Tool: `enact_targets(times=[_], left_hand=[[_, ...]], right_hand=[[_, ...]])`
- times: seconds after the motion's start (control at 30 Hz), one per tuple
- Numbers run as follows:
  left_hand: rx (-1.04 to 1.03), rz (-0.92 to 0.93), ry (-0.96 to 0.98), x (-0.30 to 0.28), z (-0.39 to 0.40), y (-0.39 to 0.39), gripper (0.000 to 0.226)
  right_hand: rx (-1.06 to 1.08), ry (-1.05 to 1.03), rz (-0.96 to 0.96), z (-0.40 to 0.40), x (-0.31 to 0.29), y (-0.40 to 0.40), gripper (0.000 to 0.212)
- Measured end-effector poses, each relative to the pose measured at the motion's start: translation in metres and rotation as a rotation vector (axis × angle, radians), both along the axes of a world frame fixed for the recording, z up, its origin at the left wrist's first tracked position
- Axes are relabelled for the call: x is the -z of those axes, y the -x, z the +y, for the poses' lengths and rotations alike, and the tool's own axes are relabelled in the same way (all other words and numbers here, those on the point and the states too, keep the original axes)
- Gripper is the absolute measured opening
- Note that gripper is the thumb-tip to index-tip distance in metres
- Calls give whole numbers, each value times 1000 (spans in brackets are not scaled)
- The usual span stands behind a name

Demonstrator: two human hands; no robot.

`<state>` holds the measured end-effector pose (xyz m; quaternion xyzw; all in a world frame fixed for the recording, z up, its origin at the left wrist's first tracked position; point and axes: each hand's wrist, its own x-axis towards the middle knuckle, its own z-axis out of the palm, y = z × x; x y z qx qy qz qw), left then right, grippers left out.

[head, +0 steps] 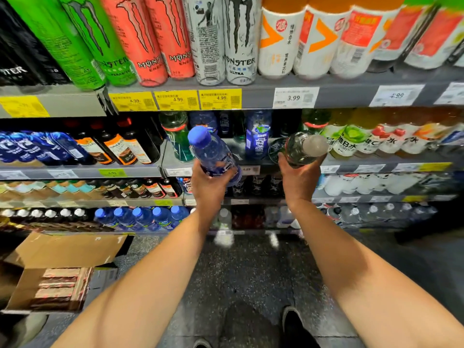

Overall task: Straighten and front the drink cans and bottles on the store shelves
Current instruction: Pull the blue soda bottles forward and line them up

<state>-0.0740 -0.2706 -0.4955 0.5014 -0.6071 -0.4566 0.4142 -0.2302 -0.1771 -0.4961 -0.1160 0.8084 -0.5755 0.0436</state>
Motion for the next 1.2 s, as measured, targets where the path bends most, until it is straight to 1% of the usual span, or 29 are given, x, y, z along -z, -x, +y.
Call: enact_targets(times=[0.07, 0.13, 0.2, 0.3, 0.4, 0.47, 0.6, 0.63, 0.7, 0.77, 0.9, 0.97, 1.03, 1.07, 1.13, 1.17, 1.2], left_hand=[[4, 18, -7, 2, 1, 4, 45], [9, 39, -63, 5, 1, 7, 49], [4, 44, -93, 7, -1, 7, 52], [-11, 23, -97, 6, -1, 6, 54], [-31, 15, -116, 6, -4, 4, 53], [-46, 0, -129, 6, -6, 2, 53], [-71, -31, -145, 8, -9, -3, 48], [-72, -34, -145, 8, -9, -4, 48], [-72, -30, -146, 7, -8, -5, 49], [-77, -30, -152, 5, -8, -7, 48], [-90, -51, -148, 4, -10, -13, 50], [-101, -40, -152, 5, -12, -16, 50], [-111, -32, -155, 7, -14, -20, 51], [-113, -34, -158, 7, -15, -22, 51], [-113, -40, -158, 8, -17, -25, 53], [-113, -46, -155, 9, -17, -27, 54], [-110, -56, -150, 9, -18, -28, 55]], right_hand=[[-36, 17, 8, -4, 0, 6, 86], [-70, 74, -6, -9, 0, 10, 73], [-85, 84, 35, -17, -2, 15, 66], [-84, 64, 93, -30, -4, 21, 66], [-70, 18, 106, -38, 1, 29, 66], [-70, -11, 116, -40, 2, 33, 63], [-126, -119, 201, -47, -3, 39, 56], [-143, -154, 227, -49, -5, 40, 58], [-175, -217, 286, -55, -5, 44, 71], [-185, -250, 304, -58, -4, 46, 82], [-176, -227, 280, -55, -1, 44, 86], [-139, -195, 243, -53, -2, 39, 88], [-71, -178, 248, -51, -3, 31, 84], [-57, -171, 278, -52, -4, 25, 75], [-131, -152, 336, -57, -2, 12, 53], [-182, -158, 352, -62, -1, 5, 50], [-219, -183, 350, -68, 0, 0, 56]])
